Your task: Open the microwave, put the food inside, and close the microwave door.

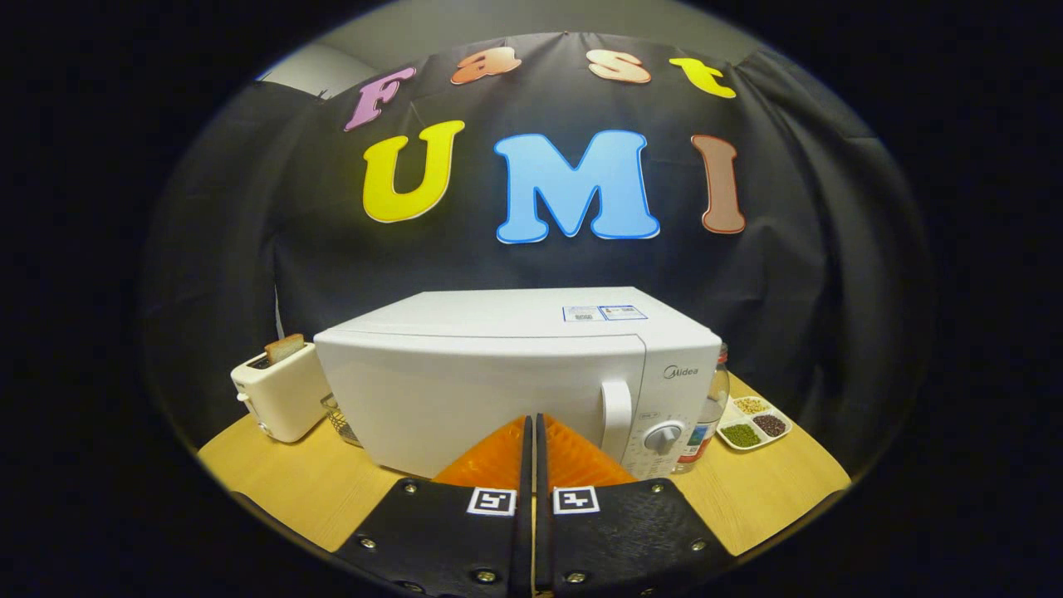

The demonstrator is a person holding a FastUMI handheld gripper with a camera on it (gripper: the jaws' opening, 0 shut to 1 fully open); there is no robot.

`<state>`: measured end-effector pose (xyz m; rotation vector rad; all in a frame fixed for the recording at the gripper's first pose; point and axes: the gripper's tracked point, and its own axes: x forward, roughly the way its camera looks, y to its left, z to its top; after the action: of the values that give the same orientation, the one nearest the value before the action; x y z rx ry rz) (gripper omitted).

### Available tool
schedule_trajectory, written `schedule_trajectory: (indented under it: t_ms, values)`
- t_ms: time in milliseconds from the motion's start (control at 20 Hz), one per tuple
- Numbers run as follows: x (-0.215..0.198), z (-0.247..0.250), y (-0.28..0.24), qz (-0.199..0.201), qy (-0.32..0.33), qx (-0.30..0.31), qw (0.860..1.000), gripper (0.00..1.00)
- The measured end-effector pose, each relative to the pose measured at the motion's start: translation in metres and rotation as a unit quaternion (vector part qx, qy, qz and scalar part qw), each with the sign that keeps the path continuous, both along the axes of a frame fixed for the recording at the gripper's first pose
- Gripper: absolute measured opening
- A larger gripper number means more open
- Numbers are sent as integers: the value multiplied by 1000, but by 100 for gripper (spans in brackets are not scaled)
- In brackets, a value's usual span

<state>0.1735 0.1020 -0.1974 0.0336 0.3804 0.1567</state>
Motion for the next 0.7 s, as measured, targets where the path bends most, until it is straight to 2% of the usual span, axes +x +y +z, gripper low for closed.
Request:
schedule_trajectory:
  t_ms: [350,700]
  values:
    - [-74,55,-5,-12,-44,-10,999,2]
    - [-145,84,-10,-23,-69,-16,997,3]
